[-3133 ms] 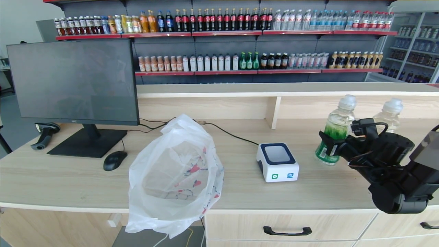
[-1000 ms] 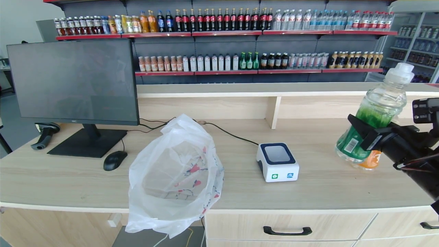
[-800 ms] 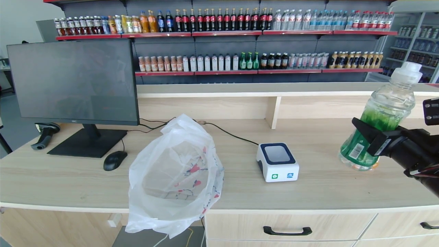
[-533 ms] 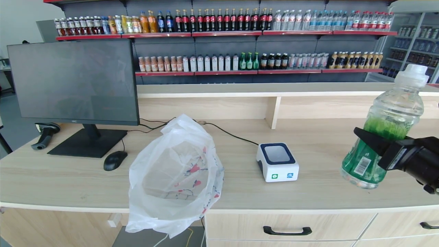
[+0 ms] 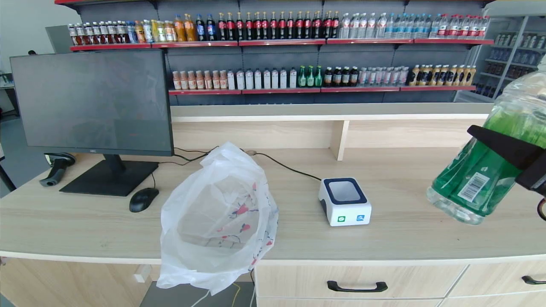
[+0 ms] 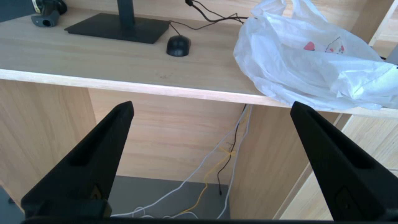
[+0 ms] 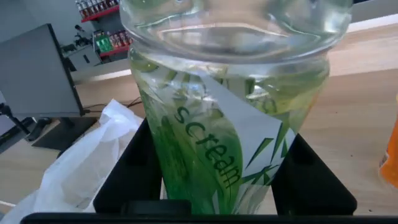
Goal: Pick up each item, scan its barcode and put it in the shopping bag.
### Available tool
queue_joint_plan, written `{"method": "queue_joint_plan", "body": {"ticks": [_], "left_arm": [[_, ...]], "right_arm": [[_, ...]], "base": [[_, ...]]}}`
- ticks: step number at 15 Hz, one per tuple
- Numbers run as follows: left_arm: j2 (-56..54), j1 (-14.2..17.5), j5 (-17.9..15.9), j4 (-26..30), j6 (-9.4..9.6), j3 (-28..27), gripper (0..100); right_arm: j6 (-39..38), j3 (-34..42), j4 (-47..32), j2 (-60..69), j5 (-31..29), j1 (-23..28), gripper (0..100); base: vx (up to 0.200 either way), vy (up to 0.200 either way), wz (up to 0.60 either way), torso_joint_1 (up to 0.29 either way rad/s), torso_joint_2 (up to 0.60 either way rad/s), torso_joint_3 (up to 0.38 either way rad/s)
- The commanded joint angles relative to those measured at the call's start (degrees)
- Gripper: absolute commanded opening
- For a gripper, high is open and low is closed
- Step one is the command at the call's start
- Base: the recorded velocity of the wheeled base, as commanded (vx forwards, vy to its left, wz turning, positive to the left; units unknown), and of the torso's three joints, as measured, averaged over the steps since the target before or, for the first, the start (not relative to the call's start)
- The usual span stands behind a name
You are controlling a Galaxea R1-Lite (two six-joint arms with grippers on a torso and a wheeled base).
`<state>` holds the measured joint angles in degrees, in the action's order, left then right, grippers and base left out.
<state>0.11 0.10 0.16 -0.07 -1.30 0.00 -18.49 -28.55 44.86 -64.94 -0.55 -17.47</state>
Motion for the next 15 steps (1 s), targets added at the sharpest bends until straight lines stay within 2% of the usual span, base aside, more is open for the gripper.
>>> {"method": "queue_joint_plan", "body": {"ticks": [1, 5, 11, 13, 14, 15], "left_arm": [[0.0, 0.0, 0.0, 0.0, -0.01, 0.0, 100], [0.0, 0.0, 0.0, 0.0, -0.01, 0.0, 100], [0.0, 0.0, 0.0, 0.0, -0.01, 0.0, 100], [0.0, 0.0, 0.0, 0.0, -0.01, 0.0, 100], [0.0, 0.0, 0.0, 0.0, -0.01, 0.0, 100], [0.0, 0.0, 0.0, 0.0, -0.01, 0.0, 100]], "right_arm": [[-1.6, -0.8, 0.1, 0.0, 0.0, -3.4, 0], [-6.6, -0.8, 0.2, -0.5, -0.1, -11.5, 0], [-13.6, -1.1, 0.8, -1.3, -0.1, -19.2, 0], [-15.8, -1.4, 0.9, -2.2, 0.0, -19.5, 0], [-17.0, -1.9, 3.4, -2.8, -0.1, -19.5, 0], [-19.3, -1.5, 9.2, -3.8, 0.0, -19.5, 0]], "base": [[0.000, 0.000, 0.00, 0.000, 0.00, 0.000], [0.000, 0.000, 0.00, 0.000, 0.00, 0.000], [0.000, 0.000, 0.00, 0.000, 0.00, 0.000], [0.000, 0.000, 0.00, 0.000, 0.00, 0.000], [0.000, 0.000, 0.00, 0.000, 0.00, 0.000], [0.000, 0.000, 0.00, 0.000, 0.00, 0.000]]}}
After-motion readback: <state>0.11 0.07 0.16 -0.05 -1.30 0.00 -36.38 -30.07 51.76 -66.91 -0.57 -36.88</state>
